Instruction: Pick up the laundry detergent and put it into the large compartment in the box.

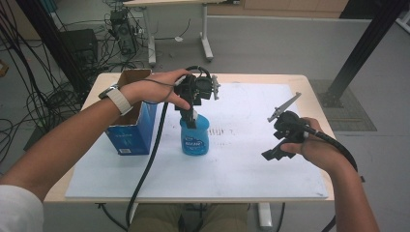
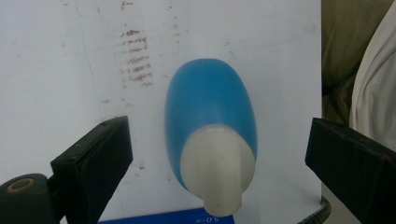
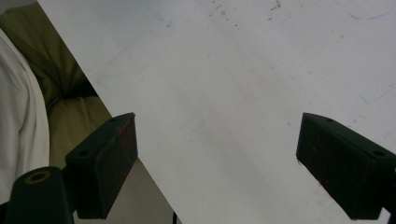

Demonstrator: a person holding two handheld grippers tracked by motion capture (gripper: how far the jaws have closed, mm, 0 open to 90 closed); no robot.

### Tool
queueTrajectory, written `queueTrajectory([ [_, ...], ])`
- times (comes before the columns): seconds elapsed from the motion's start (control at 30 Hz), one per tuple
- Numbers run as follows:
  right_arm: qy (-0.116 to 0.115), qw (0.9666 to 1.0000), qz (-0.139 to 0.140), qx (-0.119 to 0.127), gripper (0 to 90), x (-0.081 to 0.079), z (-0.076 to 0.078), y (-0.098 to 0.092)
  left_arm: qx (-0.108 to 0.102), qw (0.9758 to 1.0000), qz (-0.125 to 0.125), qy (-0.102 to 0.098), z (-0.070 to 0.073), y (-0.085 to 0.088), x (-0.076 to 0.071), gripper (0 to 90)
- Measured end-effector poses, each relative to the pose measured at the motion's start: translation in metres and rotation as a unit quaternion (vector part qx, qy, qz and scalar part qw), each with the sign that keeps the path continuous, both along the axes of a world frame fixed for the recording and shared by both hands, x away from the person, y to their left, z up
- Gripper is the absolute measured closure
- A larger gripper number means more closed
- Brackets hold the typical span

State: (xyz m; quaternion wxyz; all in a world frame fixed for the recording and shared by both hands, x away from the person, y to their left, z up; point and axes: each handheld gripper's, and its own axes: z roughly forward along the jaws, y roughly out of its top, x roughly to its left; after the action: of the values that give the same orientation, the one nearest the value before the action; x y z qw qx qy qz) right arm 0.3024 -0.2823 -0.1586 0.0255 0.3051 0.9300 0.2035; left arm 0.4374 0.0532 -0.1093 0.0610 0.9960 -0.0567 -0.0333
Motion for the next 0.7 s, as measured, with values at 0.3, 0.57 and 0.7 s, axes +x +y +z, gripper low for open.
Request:
queueTrajectory([
  [0.3,0.001,1.0000,0.002,-0.002,12.6,0.0012,-0.0002,0.0007,0.000,1.0000,0.001,-0.001,-0.0066,0.0003,-0.0009,7.8],
  [0.57,0.002,1.0000,0.000,-0.002,12.6,0.0008,0.0006,0.0015,-0.002,1.0000,0.003,-0.003,-0.0086,0.0015,-0.0013,7.8],
  [0.7,0.000,1.0000,0.001,-0.002,12.6,0.0004,0.0010,0.0015,-0.003,1.0000,0.003,-0.002,-0.0094,0.0007,-0.0012,7.8],
])
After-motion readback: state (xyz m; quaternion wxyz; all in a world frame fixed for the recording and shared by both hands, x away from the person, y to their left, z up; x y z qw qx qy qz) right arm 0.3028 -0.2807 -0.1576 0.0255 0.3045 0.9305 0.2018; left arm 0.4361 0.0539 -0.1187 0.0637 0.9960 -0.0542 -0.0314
